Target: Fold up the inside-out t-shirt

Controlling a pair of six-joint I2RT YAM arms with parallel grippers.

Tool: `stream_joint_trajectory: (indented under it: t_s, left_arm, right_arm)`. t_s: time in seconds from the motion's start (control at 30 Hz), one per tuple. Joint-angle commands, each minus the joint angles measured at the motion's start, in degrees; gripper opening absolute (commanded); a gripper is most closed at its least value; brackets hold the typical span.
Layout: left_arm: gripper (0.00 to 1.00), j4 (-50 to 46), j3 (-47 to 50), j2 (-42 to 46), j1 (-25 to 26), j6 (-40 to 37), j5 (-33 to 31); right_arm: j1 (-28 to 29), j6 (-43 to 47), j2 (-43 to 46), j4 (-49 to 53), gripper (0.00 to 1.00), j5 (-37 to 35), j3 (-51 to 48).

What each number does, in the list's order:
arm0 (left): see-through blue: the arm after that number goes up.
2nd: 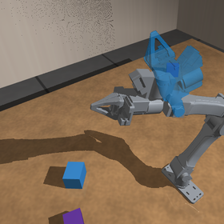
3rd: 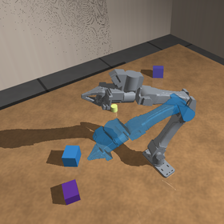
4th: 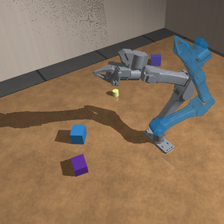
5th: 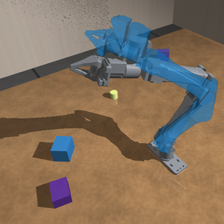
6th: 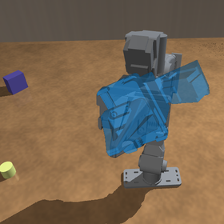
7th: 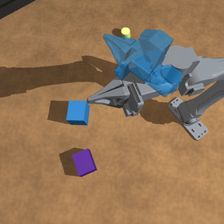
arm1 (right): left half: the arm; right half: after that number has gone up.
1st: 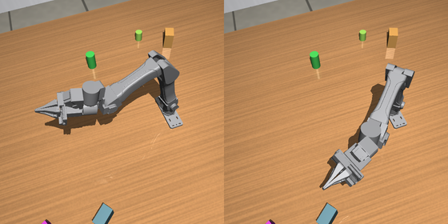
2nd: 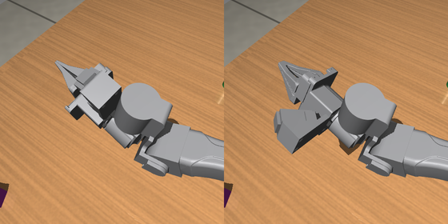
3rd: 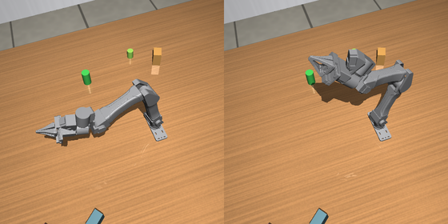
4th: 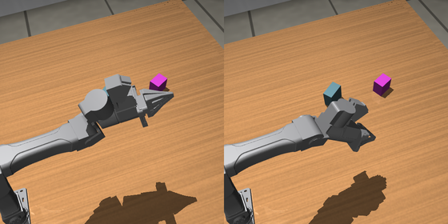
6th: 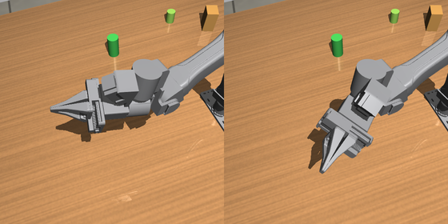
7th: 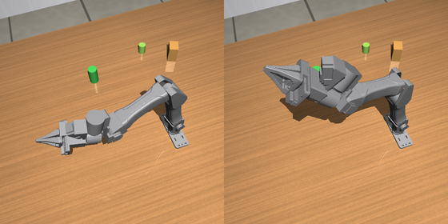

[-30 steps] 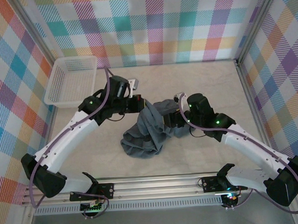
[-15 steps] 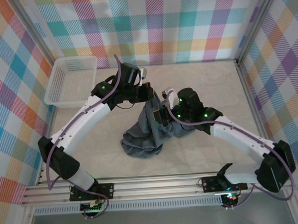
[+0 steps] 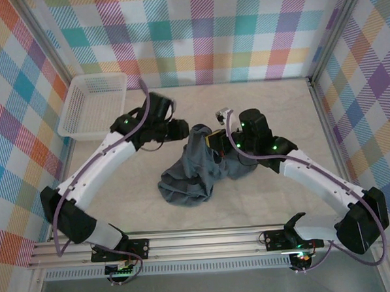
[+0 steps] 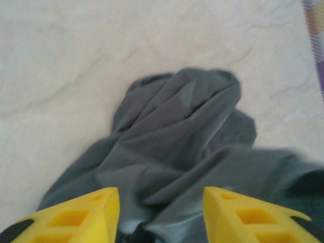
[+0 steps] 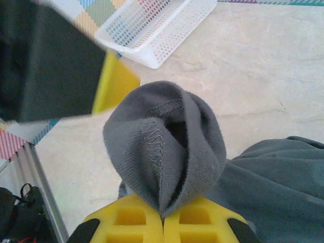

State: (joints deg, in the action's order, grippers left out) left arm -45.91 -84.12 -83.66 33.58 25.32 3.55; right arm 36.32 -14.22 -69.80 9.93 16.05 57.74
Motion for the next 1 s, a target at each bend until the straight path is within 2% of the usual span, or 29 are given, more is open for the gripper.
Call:
stream_joint_trajectory:
  t_s: [0.0, 0.1, 0.17, 0.23, 0.3, 0.37, 0.43, 0.47, 0.5, 0.53, 0.57, 0.73, 0.97]
  left_arm:
    - [0.53, 3.4, 10.0, 2.3, -2.9, 1.9, 8.1]
    - [0.66, 10.9, 18.4, 2.0, -4.6, 4.8, 16.3]
    - [0.86, 19.6, 23.2, 1.8, -4.7, 6.8, 23.9]
    - [0.96, 28.1, 26.7, -0.4, -4.5, 9.5, 31.5]
    - [0.98, 29.4, 27.8, -3.1, -4.1, 9.3, 31.4]
    - [0.98, 28.5, 28.3, -5.3, -4.2, 7.9, 26.9]
    - [0.87, 28.2, 27.8, -7.1, -4.8, 7.8, 22.9]
    - [0.76, 28.9, 27.7, -7.2, -5.1, 7.9, 21.9]
    - [0.49, 29.5, 27.5, -6.8, -5.5, 8.0, 21.1]
    - [0.14, 29.5, 26.9, -6.1, -6.2, 7.8, 20.2]
    - [0.00, 29.3, 26.4, -5.2, -7.1, 7.8, 19.5]
    - [0.00, 27.0, 17.3, 0.5, -14.7, 6.7, 22.5]
    - [0.00, 13.6, -8.1, 0.2, -19.4, 0.5, 22.7]
  right_arm:
    - [-1.1, -0.7, 1.7, 0.7, 0.00, 4.3, -1.1]
    - [-2.2, -0.9, 2.5, 2.0, 0.00, 4.1, -0.7]
    - [-2.8, -1.7, 3.2, 2.6, 0.00, 1.8, -0.5]
    - [-3.6, -2.6, 3.5, 3.5, 0.00, -0.3, 0.0]
    - [-4.1, -2.6, 3.6, 4.0, 0.00, -0.1, 0.4]
    - [-4.3, -2.5, 3.6, 4.3, 0.00, 0.4, 0.8]
    - [-4.5, -2.7, 4.1, 4.8, 0.00, 0.2, 1.0]
    - [-4.7, -2.7, 4.6, 5.5, 0.00, -0.4, 1.0]
    - [-5.1, -2.7, 5.6, 6.4, 0.00, -1.9, 0.8]
    - [-5.8, -2.8, 6.8, 7.0, 0.00, -3.9, 0.4]
    - [-6.4, -3.0, 8.0, 7.1, 0.00, -5.4, -0.1]
    - [-9.6, -3.2, 13.1, 6.0, 0.00, -7.6, -0.5]
    - [-9.9, -2.3, 11.7, 6.6, 0.00, -8.5, 8.4]
